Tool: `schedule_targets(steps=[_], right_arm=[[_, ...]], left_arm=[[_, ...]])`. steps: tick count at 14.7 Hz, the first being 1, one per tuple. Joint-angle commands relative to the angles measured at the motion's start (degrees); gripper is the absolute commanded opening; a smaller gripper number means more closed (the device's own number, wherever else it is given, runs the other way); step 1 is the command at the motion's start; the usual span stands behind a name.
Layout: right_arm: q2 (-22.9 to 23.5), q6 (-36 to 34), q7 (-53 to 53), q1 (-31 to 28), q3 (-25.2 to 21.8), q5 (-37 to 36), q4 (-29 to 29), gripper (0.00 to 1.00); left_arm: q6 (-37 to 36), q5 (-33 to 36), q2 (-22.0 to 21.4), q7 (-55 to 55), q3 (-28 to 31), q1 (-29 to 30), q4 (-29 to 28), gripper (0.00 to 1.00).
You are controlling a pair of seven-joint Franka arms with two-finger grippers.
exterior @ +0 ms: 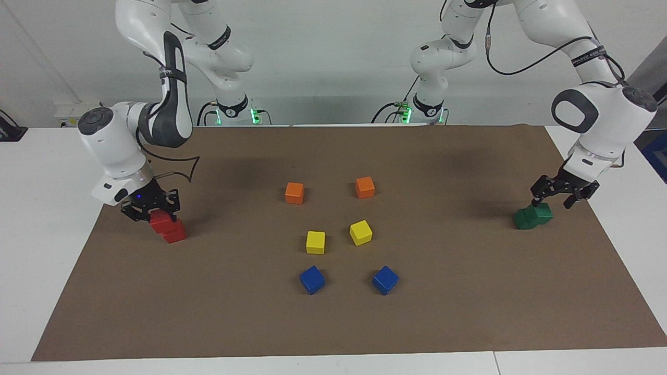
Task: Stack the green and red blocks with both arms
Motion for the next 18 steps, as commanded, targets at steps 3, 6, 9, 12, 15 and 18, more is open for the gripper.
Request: schedule_targets(steps=[3,6,9,12,15,18], right_arm=[[-0.9,3.2,-2.4,-1.3,0.8,1.5,-2.3,0.0],[-0.8,3.8,-2.4,-1.3,0.8,1.6,-2.7,0.0],[-0.5,5.5,-2.4,-1.3,0.8,1.6,-3.7,0.0],[-0.5,6.0,-2.4,-1.3,0.8,1.6,-4.3,0.0],[-0.9,7.4,-2.4,-1.2,0.8,1.6,-5.5,0.0],[-0.9,7.6,-2.3,-1.2,0.8,1.6,-5.6,0.0]], left_arm=[[-8.9,-0.6,-4.5,0.6,0.1,-0.5,3.5,1.0],[-16.7,2.7,-5.3,-2.6,0.1,-2.2,8.3,1.0],[-21.4,4.3,-6.1,-10.5,0.1,-4.8,10.4,1.0],[-26.2,4.6,-6.4,-18.5,-0.1,-6.8,13.4,1.0],[-30.3,4.6,-6.6,-22.6,-0.2,-8.5,14.9,1.0],[-32.6,4.6,-7.9,-23.0,-0.2,-9.0,14.9,1.0]])
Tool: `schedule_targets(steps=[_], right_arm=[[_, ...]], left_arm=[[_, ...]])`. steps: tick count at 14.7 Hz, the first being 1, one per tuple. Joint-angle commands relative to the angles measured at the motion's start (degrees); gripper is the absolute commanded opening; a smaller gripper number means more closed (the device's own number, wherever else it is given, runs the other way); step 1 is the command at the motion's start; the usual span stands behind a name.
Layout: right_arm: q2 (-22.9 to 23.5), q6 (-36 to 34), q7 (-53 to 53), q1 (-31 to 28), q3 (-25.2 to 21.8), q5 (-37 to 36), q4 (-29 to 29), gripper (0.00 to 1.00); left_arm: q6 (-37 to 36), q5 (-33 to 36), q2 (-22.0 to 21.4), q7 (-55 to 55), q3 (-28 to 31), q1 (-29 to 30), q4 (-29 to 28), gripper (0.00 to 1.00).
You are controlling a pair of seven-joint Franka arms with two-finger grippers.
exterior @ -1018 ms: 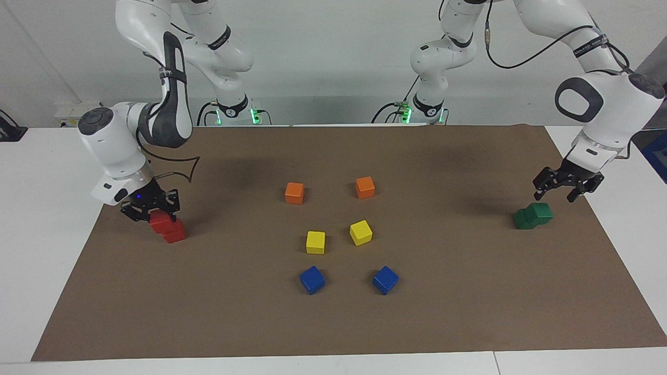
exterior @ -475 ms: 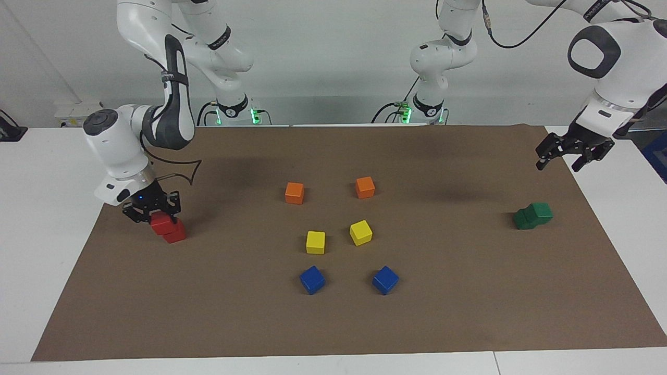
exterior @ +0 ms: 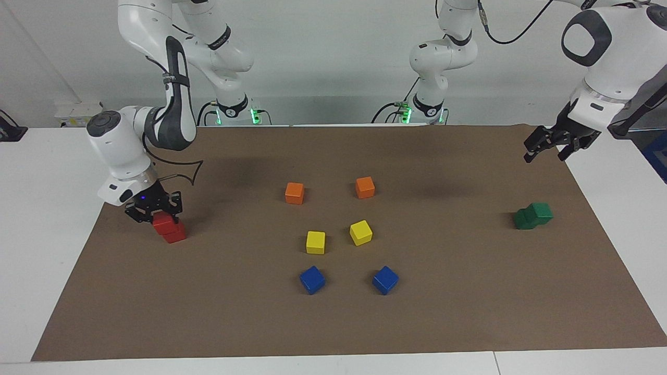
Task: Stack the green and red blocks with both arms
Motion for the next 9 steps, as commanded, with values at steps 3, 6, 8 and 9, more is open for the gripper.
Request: schedule_targets(steps=[3,6,8,9], right_arm=[[-0.9,1.5,-2.2,-1.1,0.7,1.6,-1.4,0.0],[-0.9,1.5,-2.2,-1.1,0.8,1.6,-1.7,0.0],[-1.0,1.6,-2.2,-1.0,0.8,1.6,-1.8,0.0],[-1.0,1.6,-2.1,-1.0,0.8,1.6,-1.8,0.0]], left_arm=[[-5.0,1.3,-2.5,-4.4,0.5,-1.7,0.4,1.0],[-7.1,1.3,-3.9,-5.2,0.4,-2.3,-0.1,1.0],[-6.0,1.3,-4.4,-9.2,0.5,-3.6,-0.8,1.0],[-5.5,1.3,-4.5,-9.0,0.5,-3.6,-1.2,1.0]])
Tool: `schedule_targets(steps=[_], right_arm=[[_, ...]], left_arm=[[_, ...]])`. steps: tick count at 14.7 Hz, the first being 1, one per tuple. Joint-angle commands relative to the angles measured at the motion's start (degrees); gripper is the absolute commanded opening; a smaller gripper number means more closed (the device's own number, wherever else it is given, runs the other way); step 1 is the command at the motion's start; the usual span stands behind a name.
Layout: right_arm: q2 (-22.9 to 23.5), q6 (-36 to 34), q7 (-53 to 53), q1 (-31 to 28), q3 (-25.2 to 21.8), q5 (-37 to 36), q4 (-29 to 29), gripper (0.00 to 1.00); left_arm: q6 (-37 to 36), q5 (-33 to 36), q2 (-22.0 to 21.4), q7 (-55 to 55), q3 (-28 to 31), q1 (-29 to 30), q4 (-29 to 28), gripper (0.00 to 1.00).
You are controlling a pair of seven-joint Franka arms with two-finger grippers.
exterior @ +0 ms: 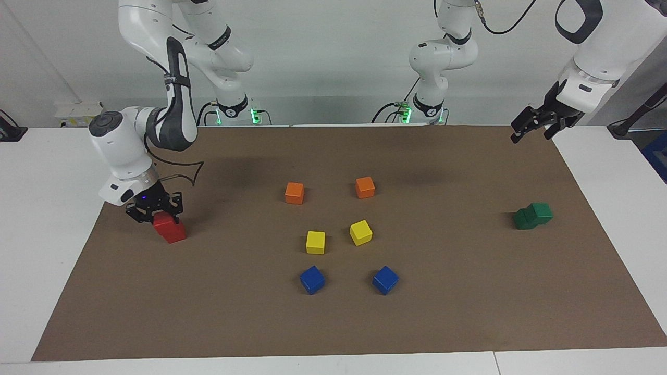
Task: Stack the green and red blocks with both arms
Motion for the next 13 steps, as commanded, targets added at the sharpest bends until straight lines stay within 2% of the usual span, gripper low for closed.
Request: schedule_targets(steps=[1,5,13], right_arm=[[-1.0,1.5,-2.1,-0.9,0.8,1.6,-1.8,0.0],[-1.1,1.5,-2.1,-0.8,0.7,1.6,-2.0,0.0],[-1.2,1.4,-2.0,-0.6,0.8,1.6,-2.5,0.0]], left_arm=[[1.2,1.3,-1.3,-2.0,0.5,-1.4,-1.9,1.0],[6.2,1.3,-2.7,1.5,0.5,-1.4,-5.3,1.0],[6.4,2.5,-1.6,2.5,-0.2,-1.5,-3.9,1.0]])
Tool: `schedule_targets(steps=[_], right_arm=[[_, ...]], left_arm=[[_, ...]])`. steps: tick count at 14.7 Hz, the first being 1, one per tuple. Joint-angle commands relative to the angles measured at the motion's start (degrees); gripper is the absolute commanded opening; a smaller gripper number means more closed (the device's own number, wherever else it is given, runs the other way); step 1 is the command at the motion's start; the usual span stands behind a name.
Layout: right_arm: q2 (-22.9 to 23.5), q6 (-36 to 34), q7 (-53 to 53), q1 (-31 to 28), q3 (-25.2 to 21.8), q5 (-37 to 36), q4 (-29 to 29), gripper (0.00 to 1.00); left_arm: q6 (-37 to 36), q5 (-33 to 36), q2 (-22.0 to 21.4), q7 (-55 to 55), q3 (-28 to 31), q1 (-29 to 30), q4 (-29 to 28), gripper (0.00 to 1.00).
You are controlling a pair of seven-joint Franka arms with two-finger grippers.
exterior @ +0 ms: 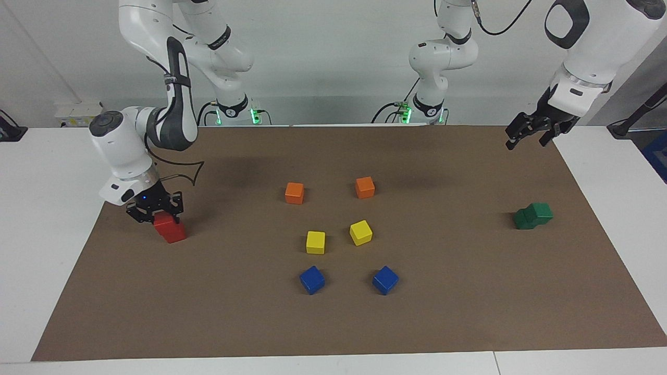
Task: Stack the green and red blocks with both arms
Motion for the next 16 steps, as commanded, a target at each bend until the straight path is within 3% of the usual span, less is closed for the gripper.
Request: schedule_targets(steps=[1,8,9,11,13,16], right_arm=[[-1.1,1.4,-2.0,-0.7,0.8,1.6,-2.3,0.0],[-1.1,1.5,-1.9,-0.3,0.7,1.6,-2.3,0.0],[-1.0,1.6,-1.9,-0.2,0.7,1.6,-2.3,0.11],[-1.0,1.6,-1.8,-0.2,0.7,1.6,-2.2,0.7],[-1.0,1.7,-1.8,-0.2,0.7,1.6,-2.1,1.0],[-0.9,1.7,-1.9,-0.1,0.7,1.5,-2.1,1.0]], left_arm=[[1.5,2.7,-1.4,1.3,-0.2,-0.9,-1.5,1.0],[3.3,2.3,-1.0,0.6,-0.5,-0.6,-1.5,1.0],[3.3,2.3,-1.1,0.6,-0.4,-0.5,-1.5,1.0],[3.2,2.3,-1.0,0.6,-0.4,-0.5,-1.5,1.0],[2.9,2.3,-0.6,0.5,-0.4,-0.5,-1.3,1.0],[2.6,2.3,-0.5,0.5,-0.2,-0.8,-1.2,1.0]])
